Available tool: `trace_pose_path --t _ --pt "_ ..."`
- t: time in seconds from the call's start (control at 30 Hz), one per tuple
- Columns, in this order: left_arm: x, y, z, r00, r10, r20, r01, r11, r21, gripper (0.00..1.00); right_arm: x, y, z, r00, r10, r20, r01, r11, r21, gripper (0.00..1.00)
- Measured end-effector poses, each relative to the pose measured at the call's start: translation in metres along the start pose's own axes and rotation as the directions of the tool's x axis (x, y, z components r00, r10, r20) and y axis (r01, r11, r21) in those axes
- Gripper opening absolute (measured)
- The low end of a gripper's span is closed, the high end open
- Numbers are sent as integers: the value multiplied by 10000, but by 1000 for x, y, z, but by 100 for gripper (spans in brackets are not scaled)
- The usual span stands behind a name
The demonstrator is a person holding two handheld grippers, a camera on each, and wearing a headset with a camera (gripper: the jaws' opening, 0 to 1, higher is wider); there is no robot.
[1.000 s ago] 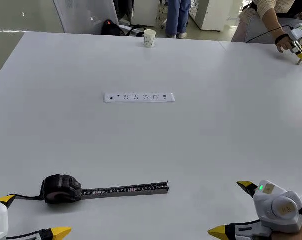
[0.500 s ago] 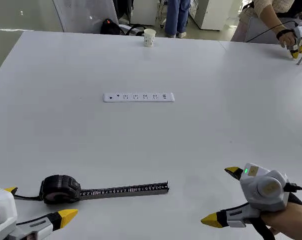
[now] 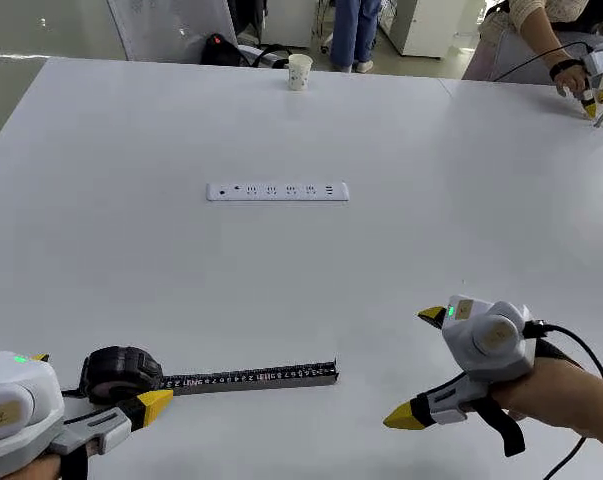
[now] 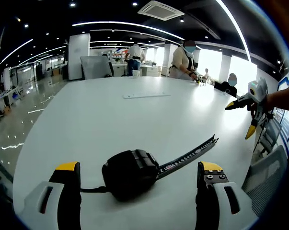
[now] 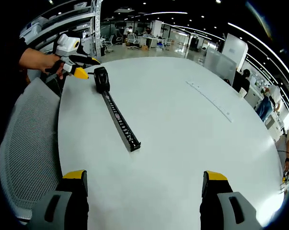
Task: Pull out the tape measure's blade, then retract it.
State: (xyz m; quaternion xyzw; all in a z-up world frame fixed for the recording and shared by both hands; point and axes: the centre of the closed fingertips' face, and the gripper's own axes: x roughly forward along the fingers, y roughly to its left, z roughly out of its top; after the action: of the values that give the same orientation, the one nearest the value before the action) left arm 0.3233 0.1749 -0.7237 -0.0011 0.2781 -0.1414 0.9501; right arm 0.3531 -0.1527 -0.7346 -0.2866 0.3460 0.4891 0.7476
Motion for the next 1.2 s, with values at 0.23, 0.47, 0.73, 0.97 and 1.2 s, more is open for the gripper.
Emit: trace_pose_path --t 0.23,0.47,0.73,0.97,1.2 --pt "3 0 6 9969 756 205 -731 9917 -1058 99 11 -2 6 9981 556 -261 -568 9972 -494 99" --pt "17 6 1 9929 1182 134 -1154 9847 -1309 99 24 -2 9 9916 1035 -774 -1102 9901 -874 99" --pt "31 12 1 9880 1525 246 -1491 9830 -1069 99 44 -2 16 9808 1560 -1167 -1726 9736 -1496 99" --pt "38 12 16 9776 1430 1541 -1316 9879 -821 99 59 -2 16 9686 1922 -1580 -2224 9535 -2033 99" --pt "44 14 1 9794 1593 1243 -1495 9851 -852 99 72 -4 18 9544 2140 -2081 -2594 9394 -2239 99"
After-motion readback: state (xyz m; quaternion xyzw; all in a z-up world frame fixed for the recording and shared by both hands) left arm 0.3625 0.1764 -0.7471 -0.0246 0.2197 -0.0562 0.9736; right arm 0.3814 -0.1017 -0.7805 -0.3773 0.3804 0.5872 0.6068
